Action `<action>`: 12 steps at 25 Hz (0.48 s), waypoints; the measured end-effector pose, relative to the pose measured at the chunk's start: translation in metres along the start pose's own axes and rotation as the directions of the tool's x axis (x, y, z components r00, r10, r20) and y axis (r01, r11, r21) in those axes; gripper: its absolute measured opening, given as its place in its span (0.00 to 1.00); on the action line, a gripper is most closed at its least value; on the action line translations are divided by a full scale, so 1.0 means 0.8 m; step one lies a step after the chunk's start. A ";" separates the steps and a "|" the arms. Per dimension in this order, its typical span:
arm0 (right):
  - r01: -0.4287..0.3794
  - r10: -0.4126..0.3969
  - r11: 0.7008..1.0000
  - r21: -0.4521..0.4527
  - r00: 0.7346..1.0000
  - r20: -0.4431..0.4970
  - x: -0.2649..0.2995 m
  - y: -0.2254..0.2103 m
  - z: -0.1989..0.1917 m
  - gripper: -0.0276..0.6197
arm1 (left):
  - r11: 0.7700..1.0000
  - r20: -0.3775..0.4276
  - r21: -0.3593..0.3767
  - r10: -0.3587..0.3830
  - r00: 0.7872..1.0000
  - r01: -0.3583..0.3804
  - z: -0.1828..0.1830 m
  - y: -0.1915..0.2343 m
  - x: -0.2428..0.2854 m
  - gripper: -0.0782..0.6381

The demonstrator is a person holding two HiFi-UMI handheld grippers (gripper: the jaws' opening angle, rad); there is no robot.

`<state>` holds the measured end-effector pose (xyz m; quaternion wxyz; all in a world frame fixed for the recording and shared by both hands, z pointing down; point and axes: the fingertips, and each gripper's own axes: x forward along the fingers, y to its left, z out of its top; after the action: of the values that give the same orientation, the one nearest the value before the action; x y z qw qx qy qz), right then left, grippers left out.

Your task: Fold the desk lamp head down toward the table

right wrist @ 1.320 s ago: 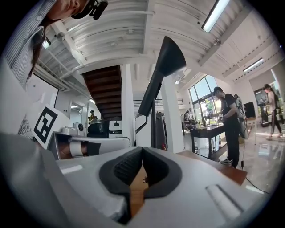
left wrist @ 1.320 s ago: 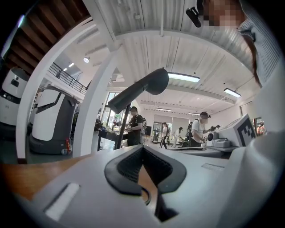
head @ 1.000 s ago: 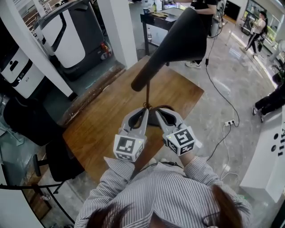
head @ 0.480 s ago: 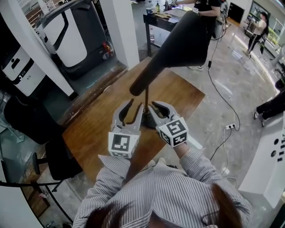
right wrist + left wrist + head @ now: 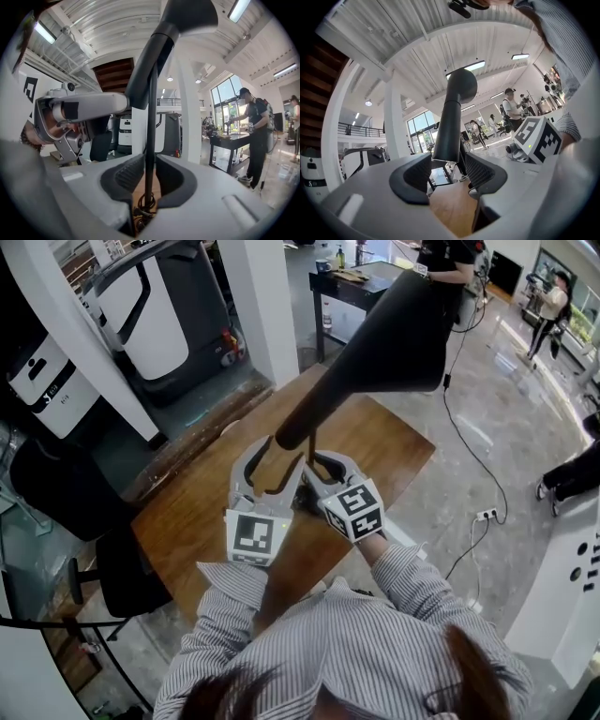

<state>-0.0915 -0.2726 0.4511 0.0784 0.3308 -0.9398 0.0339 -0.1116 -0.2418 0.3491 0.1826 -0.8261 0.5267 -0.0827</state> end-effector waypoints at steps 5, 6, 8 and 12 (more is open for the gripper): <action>-0.013 0.013 1.000 0.007 1.000 -0.004 0.005 0.000 -0.003 0.13 | 0.995 -0.037 0.097 -0.022 0.999 0.025 -0.001 0.002 0.013 0.42; -0.015 0.015 1.000 0.009 1.000 -0.002 0.005 0.000 -0.003 0.13 | 0.993 -0.045 0.113 -0.025 0.999 0.029 -0.001 0.003 0.014 0.42; -0.019 0.019 1.000 0.009 1.000 0.002 0.005 0.000 -0.002 0.13 | 0.988 -0.067 0.149 -0.031 0.997 0.041 -0.002 0.001 0.016 0.42; -0.025 0.025 1.000 0.012 1.000 0.001 0.004 0.001 -0.005 0.13 | 0.981 -0.081 0.189 -0.037 0.996 0.052 -0.003 0.002 0.023 0.41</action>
<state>-0.0940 -0.2737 0.4552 0.0758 0.3195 -0.9437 0.0404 -0.1054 -0.2593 0.3498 0.2386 -0.8125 0.5044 -0.1685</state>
